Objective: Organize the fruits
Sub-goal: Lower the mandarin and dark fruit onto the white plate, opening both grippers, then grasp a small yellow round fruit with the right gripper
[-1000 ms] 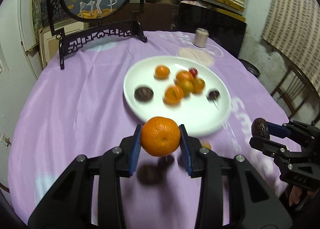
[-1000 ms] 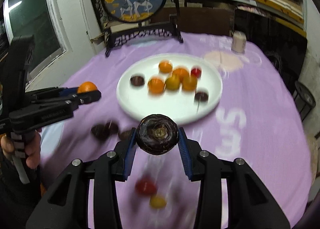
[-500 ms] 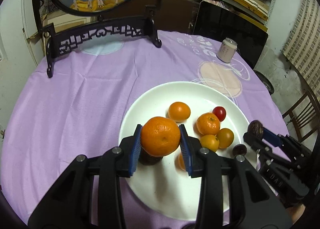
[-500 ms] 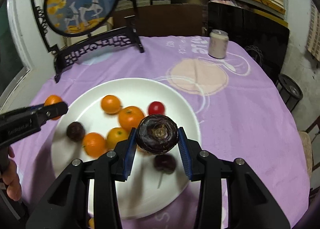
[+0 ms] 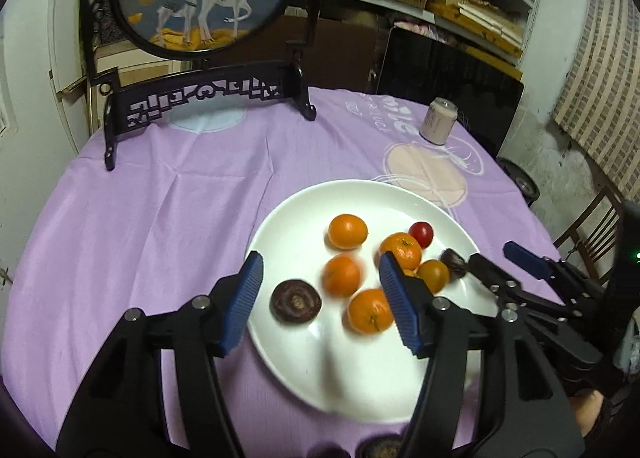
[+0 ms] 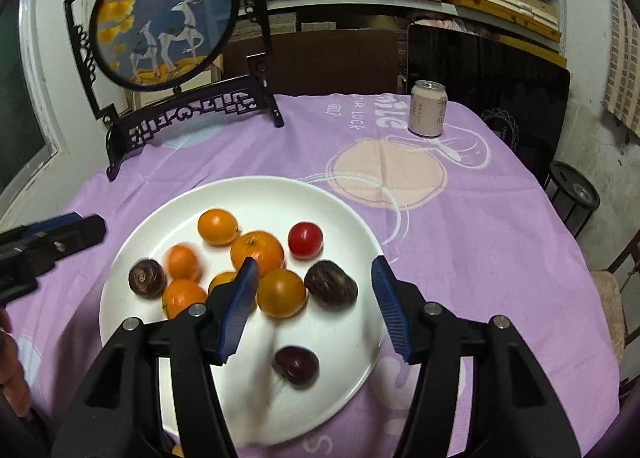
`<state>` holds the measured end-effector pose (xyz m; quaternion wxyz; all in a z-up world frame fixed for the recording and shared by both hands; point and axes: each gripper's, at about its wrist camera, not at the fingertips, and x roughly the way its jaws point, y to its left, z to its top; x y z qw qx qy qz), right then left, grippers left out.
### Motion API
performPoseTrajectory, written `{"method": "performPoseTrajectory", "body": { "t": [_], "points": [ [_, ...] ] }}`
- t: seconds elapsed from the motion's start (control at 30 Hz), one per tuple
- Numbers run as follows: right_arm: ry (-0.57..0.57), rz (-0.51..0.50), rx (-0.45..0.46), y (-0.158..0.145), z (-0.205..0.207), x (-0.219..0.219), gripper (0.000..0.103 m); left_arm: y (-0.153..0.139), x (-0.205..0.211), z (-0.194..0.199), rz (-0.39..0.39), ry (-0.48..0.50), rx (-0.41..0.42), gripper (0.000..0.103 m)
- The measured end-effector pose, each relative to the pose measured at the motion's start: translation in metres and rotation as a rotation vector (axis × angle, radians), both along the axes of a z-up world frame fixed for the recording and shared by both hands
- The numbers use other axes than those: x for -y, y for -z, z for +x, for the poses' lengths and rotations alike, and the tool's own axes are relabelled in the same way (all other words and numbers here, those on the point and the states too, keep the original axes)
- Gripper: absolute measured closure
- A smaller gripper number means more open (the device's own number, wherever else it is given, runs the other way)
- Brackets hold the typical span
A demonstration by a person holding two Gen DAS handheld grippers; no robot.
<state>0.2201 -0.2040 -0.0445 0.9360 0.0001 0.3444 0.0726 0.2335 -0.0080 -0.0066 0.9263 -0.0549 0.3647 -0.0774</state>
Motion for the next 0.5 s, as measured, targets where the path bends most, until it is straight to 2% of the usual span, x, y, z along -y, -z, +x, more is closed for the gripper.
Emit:
{"method": "performPoseTrajectory", "body": {
  "t": [0.33,0.5],
  "points": [
    [-0.064,-0.062,0.023,0.007,-0.019,-0.018,0.044,-0.025,-0.007,-0.076,0.003,-0.009,0.105,0.04],
    [-0.059,-0.01,0.048,0.001,-0.053,-0.017,0.044,-0.021,-0.028,-0.112,-0.02,-0.014,0.11,0.038]
  ]
}}
